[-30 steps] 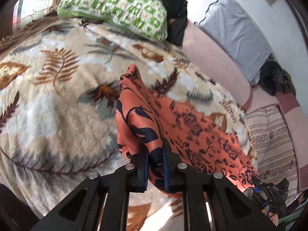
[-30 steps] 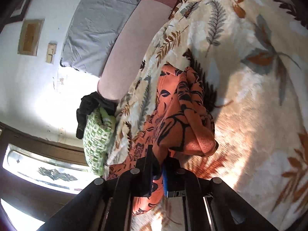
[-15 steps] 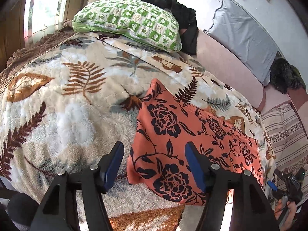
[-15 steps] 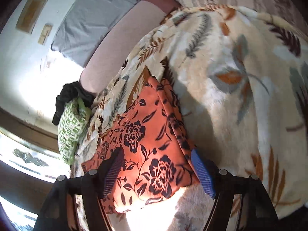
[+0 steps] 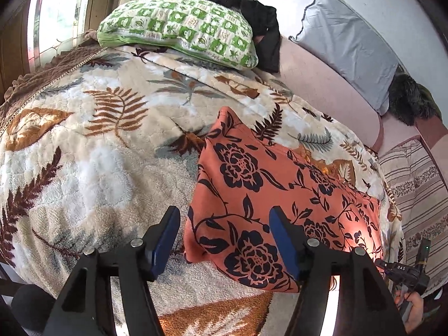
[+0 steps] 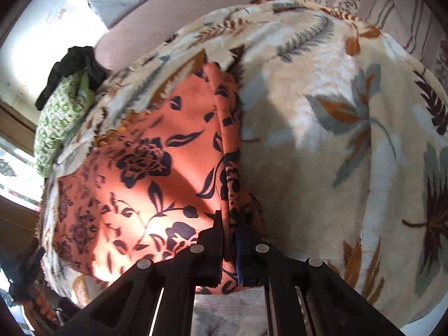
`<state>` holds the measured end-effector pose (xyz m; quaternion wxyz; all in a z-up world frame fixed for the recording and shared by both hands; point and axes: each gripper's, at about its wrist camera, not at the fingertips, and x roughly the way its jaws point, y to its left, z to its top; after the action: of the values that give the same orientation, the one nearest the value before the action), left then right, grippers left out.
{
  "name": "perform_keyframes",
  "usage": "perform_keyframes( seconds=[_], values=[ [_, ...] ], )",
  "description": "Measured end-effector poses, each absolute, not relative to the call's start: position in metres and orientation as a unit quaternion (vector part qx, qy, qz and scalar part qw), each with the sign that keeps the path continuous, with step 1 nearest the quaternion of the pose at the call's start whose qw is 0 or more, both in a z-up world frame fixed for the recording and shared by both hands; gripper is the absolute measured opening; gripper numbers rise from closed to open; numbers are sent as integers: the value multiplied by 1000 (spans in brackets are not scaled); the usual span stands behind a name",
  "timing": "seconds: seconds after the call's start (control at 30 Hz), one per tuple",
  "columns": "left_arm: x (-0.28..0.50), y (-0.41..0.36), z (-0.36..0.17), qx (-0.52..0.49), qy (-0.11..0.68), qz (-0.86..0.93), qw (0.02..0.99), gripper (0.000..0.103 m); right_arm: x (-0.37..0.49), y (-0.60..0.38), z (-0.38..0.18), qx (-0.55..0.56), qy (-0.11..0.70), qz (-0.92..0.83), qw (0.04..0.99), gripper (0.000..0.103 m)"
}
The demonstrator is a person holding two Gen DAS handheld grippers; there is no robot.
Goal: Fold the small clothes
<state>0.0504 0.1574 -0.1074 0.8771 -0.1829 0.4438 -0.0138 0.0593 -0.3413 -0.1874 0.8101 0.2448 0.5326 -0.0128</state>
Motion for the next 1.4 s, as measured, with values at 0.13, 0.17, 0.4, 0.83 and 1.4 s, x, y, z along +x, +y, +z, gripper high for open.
perform_keyframes(
  seconds=[0.13,0.17,0.4,0.83,1.4],
  values=[
    [53,144,-104,-169,439,-44,881,67,57,-351,-184,285,510,2,812,37],
    [54,138,-103,-158,437,-53,884,67,59,-354,-176,282,500,1,819,66],
    [75,105,-158,-77,497,-65,862,67,119,-366,-141,251,442,-8,861,89],
    [69,117,-118,-75,440,-72,892,67,196,-343,-187,130,520,-60,842,6],
    [52,100,-138,-43,481,-88,871,68,85,-324,-140,382,449,164,791,80]
  ],
)
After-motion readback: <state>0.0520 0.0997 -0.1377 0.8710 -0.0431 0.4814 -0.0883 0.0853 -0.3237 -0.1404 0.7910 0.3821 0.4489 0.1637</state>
